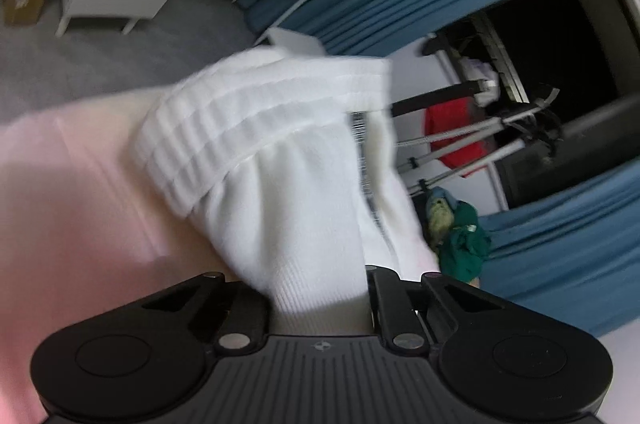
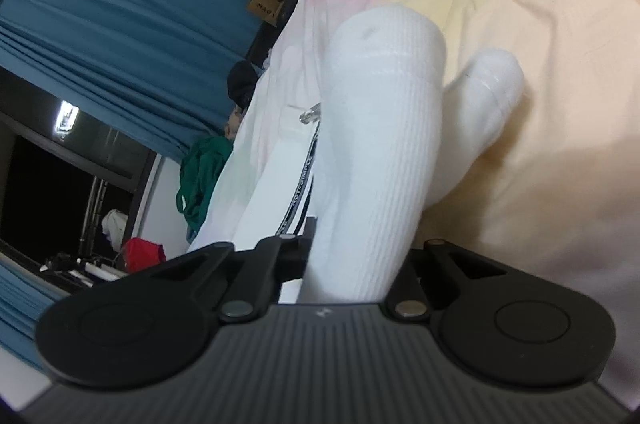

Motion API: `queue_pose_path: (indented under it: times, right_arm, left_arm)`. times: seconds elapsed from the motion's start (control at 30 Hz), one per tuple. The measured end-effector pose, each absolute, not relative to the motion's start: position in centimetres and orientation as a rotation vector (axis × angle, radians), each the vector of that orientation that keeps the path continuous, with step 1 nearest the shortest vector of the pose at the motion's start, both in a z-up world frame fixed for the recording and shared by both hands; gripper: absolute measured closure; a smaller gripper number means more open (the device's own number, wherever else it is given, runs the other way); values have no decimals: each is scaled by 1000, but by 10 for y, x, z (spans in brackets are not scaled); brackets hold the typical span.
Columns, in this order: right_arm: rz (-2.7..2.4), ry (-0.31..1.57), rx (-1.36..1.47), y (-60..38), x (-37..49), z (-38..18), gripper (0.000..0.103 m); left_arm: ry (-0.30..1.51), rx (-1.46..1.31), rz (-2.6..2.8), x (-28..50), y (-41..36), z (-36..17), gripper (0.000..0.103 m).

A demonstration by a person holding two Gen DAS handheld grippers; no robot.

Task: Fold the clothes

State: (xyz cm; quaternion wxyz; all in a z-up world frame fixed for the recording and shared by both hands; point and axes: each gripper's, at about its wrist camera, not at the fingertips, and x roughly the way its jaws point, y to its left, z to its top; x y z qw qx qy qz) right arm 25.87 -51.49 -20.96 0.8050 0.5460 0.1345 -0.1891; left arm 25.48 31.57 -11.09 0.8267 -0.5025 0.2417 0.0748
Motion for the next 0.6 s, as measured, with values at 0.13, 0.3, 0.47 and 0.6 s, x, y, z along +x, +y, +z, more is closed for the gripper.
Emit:
queue_pose_path:
  times: [0.13, 0.3, 0.47, 0.6]
  right_arm:
    - [-380, 293, 1164, -512, 227, -195, 90]
    - [-383, 318, 1219, -511, 181, -187, 90]
    - [-337, 358, 1222, -500, 149, -172, 91]
    - [-320, 375, 1200, -499, 124, -161, 91]
  left_arm:
    - [510, -1077, 130, 226, 323, -91, 91]
    - [498, -1125, 123, 184, 344, -77, 91]
    - [508, -1258, 163, 134, 374, -95, 91]
    - [543, -1292, 206, 102, 390, -108, 93]
